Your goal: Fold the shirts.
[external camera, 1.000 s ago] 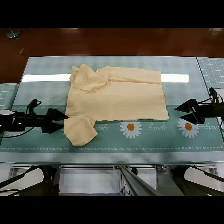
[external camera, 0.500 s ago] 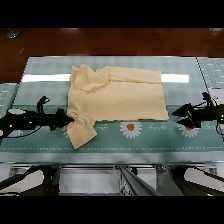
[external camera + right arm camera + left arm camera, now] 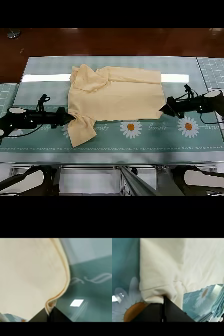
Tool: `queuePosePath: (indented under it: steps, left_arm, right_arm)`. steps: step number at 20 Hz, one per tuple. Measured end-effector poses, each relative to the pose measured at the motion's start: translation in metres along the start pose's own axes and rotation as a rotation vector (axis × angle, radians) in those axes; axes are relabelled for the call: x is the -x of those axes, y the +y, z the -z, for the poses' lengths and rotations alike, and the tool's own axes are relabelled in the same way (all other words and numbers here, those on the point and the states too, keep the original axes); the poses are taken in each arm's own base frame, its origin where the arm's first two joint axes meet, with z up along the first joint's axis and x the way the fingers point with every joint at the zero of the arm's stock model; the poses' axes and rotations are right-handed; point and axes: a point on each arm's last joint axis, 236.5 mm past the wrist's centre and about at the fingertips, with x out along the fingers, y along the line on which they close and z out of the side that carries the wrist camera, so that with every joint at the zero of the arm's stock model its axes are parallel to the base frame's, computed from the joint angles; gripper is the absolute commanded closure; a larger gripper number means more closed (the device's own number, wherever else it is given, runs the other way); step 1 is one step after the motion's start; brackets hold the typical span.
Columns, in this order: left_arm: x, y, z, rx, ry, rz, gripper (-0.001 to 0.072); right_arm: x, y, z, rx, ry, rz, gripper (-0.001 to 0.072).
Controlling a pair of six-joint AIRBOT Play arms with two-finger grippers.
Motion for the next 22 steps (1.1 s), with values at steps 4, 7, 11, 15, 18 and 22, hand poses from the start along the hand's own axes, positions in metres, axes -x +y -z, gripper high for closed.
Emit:
queuePosePath:
  steps: [4, 7, 11, 15, 18, 22]
  left_arm:
    - [0.031, -0.052, -0.041, -0.142, -0.073, 0.063, 0.0684]
    - [0.096, -0.143, -0.090, -0.366, -0.238, 0.129, 0.0684]
    - [0.226, -0.282, -0.111, -0.725, -0.535, 0.127, 0.0684]
    - [0.347, -0.375, -0.069, -0.985, -0.836, 0.022, 0.0684]
    - [0.409, -0.409, -0.012, -1.106, -1.017, -0.045, 0.0684]
    - [0.462, -0.417, 0.059, -1.185, -1.205, -0.159, 0.0684]
  right_arm:
    - [0.025, 0.060, -0.037, 0.152, -0.067, -0.043, 0.0685]
    - [0.101, 0.148, -0.079, 0.344, -0.237, -0.107, 0.0686]
    - [0.260, 0.284, -0.081, 0.653, -0.595, -0.182, 0.0685]
    - [0.386, 0.355, 0.004, 0.877, -0.897, -0.197, 0.0685]
    - [0.442, 0.365, 0.076, 0.978, -1.055, -0.139, 0.0685]
    - [0.488, 0.351, 0.159, 1.041, -1.212, -0.037, 0.0685]
